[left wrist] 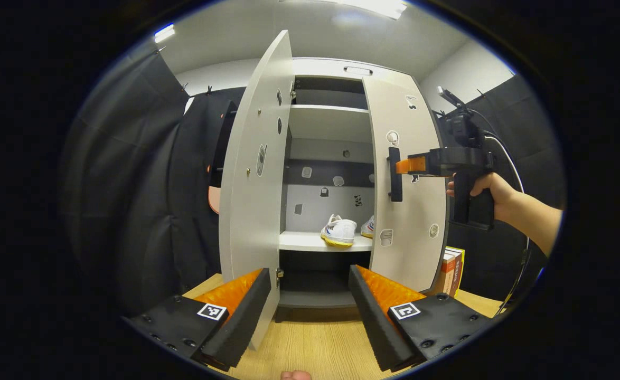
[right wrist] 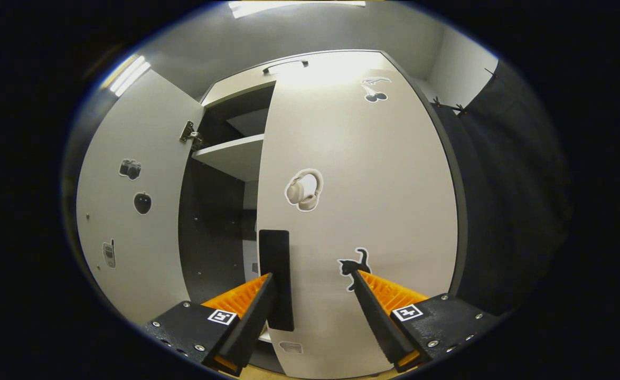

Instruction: Grab one shoe with the right hand and put it into the shoe cabinet, grab the other shoe with the left hand and put it into the shoe cabinet; then close the right door with the right hand and the left door with the left hand.

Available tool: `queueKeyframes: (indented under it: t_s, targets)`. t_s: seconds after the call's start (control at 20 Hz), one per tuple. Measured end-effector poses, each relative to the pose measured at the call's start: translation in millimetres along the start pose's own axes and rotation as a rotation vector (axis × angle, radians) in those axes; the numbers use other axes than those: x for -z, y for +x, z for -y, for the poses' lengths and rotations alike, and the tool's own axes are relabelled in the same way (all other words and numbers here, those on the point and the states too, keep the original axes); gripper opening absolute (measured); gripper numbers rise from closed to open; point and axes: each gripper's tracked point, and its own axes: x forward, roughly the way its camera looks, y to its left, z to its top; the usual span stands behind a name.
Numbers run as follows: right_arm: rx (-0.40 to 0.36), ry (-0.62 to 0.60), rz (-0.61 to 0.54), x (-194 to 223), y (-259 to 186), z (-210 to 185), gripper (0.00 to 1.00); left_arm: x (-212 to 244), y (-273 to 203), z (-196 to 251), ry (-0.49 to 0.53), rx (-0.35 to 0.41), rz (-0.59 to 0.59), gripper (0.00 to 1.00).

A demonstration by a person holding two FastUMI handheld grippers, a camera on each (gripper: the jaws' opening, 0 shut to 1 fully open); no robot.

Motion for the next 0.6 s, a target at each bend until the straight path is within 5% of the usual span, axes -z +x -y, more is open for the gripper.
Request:
queueKeyframes:
  t_s: [0.25, 0.6]
  targets:
    - [0.008, 0.01, -0.008, -3, -4, 0, 0.92, -1, 1, 0, -0.002, 0.008, -0.009, 0.97]
    - [0.024, -0.043, 0.036, -16, -73, 2, 0.92, -4, 3, 8, -0.015, 0.035, -0.005, 0.97]
